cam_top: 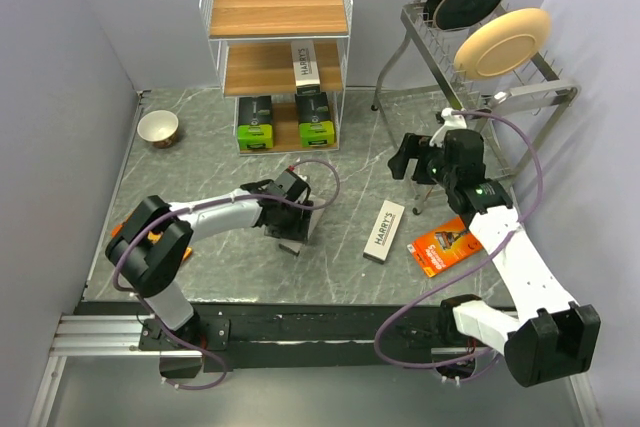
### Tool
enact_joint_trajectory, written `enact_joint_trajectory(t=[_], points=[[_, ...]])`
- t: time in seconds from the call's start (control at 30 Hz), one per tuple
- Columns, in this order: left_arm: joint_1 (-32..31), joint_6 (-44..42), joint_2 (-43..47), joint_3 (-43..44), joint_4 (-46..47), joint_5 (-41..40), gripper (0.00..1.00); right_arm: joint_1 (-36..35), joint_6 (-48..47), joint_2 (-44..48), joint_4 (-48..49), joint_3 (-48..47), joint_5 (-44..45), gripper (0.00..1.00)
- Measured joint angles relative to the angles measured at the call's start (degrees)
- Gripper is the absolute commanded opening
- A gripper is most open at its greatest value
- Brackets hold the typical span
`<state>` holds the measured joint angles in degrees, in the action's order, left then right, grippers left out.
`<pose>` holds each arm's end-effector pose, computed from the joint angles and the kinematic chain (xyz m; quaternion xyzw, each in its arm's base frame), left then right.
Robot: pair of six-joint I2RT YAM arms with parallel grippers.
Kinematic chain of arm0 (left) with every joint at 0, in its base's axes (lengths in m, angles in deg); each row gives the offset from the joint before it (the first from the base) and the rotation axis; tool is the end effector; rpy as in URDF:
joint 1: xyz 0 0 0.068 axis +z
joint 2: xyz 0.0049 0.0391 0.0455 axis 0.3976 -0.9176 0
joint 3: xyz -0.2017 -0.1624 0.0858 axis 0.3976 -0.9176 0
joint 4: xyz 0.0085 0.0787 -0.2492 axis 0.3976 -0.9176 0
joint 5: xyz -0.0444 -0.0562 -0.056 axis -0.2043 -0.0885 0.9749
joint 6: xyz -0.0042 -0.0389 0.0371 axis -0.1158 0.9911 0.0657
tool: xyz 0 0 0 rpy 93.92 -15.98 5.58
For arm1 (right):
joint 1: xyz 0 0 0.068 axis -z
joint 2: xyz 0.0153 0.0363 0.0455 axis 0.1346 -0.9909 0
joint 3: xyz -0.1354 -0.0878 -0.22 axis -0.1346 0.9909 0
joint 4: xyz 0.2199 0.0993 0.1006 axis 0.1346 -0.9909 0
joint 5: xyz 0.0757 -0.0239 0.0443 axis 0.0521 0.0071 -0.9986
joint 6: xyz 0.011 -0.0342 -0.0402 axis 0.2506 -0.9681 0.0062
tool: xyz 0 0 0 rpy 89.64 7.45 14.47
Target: Place and organize the shaving razors onto the shelf
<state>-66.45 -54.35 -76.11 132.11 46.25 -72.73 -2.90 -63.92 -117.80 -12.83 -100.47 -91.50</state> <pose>0.2328 -0.2173 0.1703 0.0944 0.9715 -0.1330 0.1720 0.2364 0.0496 0.3225 -0.0005 0.8519 0.1783 0.4924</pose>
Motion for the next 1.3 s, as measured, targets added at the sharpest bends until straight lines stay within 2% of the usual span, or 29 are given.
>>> enact_joint_trajectory(t=[0.2, 0.3, 0.53, 1.07, 1.17, 1.27, 1.3], points=[[-0.4, -7.7, 2.3, -3.6, 5.3, -2.7, 0.80, 0.0, 0.0, -2.3, 0.3, -1.3, -1.1, 1.00], [-0.5, -10.0, 4.0, -5.4, 6.1, -4.5, 0.81, 0.0, 0.2, -3.2, 0.2, -2.3, -1.4, 1.00], [-0.5, -13.6, 9.0, -8.2, 8.5, -5.7, 0.76, 0.0, 0.7, -4.3, 0.1, -4.2, -1.7, 1.00], [-2.8, -17.8, 9.1, -9.3, 10.8, -2.4, 0.72, 0.0, 1.7, -5.1, -1.0, -6.0, -2.8, 1.00], [-3.1, -17.8, 8.9, -9.3, 10.8, -2.4, 0.67, 0.0, 1.7, -5.1, -1.0, -6.0, -2.8, 1.00], [-3.2, -17.8, 7.7, -9.2, 10.7, -2.4, 0.58, 0.0, 1.7, -5.1, -1.1, -6.0, -3.0, 1.00], [-3.2, -17.8, 7.3, -9.1, 10.6, -2.4, 0.51, 0.0, 1.7, -5.1, -1.1, -6.0, -3.0, 1.00]])
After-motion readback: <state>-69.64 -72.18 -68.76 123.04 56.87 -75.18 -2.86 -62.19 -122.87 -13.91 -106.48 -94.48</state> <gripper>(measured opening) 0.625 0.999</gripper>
